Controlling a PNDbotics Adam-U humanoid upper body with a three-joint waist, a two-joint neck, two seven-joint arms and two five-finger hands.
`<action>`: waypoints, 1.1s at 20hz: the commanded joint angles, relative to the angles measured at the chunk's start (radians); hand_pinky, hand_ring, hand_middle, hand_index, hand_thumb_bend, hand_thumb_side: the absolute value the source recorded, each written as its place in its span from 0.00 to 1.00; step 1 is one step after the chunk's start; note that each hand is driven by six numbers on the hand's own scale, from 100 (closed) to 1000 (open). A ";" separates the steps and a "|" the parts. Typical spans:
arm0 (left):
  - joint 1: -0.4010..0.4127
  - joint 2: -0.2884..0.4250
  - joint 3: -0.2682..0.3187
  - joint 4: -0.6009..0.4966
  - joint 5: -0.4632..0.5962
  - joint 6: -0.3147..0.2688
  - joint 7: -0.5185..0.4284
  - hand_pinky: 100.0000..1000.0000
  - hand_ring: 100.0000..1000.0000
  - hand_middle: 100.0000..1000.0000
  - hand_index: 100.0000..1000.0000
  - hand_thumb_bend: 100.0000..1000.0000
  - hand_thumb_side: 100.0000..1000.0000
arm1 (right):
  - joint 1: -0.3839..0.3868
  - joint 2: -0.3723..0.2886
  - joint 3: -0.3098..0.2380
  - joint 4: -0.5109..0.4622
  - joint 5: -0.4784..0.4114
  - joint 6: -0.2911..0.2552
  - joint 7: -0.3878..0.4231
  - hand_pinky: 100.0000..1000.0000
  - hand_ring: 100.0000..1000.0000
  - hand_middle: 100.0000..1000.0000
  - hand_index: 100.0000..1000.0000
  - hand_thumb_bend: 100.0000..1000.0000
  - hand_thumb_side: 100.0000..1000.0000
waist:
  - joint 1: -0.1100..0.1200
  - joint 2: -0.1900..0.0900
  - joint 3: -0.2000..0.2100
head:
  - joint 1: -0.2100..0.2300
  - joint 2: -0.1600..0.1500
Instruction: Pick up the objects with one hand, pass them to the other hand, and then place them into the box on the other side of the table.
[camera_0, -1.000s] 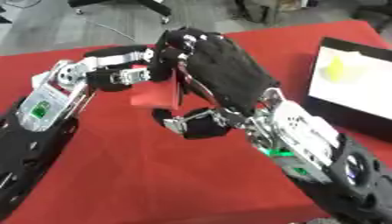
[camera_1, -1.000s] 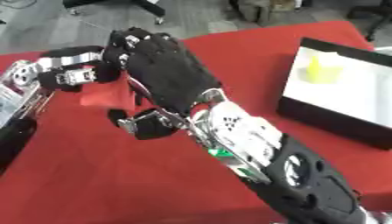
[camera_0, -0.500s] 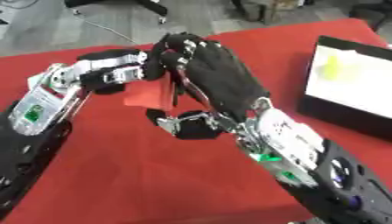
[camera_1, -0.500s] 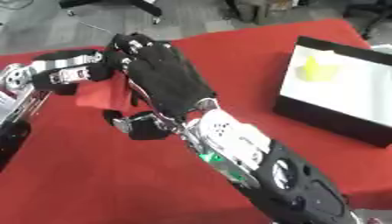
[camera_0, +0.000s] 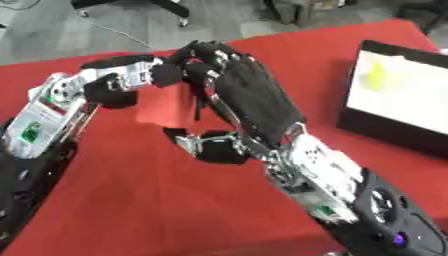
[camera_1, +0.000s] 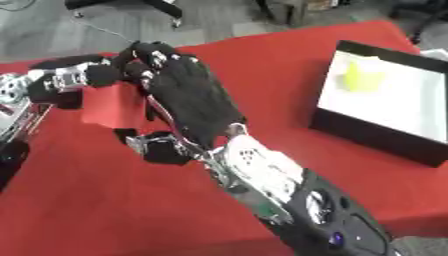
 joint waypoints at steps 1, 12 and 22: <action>-0.026 0.021 0.073 -0.088 0.228 0.004 -0.007 0.82 0.53 0.50 0.68 0.10 0.91 | 0.031 -0.058 -0.050 0.220 0.007 0.019 -0.005 0.45 0.74 0.61 0.19 0.34 0.14 | -0.003 -0.009 -0.001 | 0.000 -0.003; -0.047 -0.018 0.116 -0.044 0.223 0.048 -0.007 0.82 0.53 0.50 0.68 0.10 0.91 | 0.003 -0.065 -0.006 0.134 0.058 -0.047 0.113 0.53 0.76 0.65 0.20 0.28 0.16 | -0.006 -0.010 -0.002 | 0.009 -0.003; -0.055 -0.042 0.143 -0.009 0.207 0.068 -0.007 0.82 0.53 0.51 0.69 0.14 0.94 | -0.025 -0.076 0.021 0.061 0.093 -0.111 0.229 0.65 0.78 0.71 0.22 0.21 0.19 | -0.006 -0.008 -0.004 | 0.011 -0.003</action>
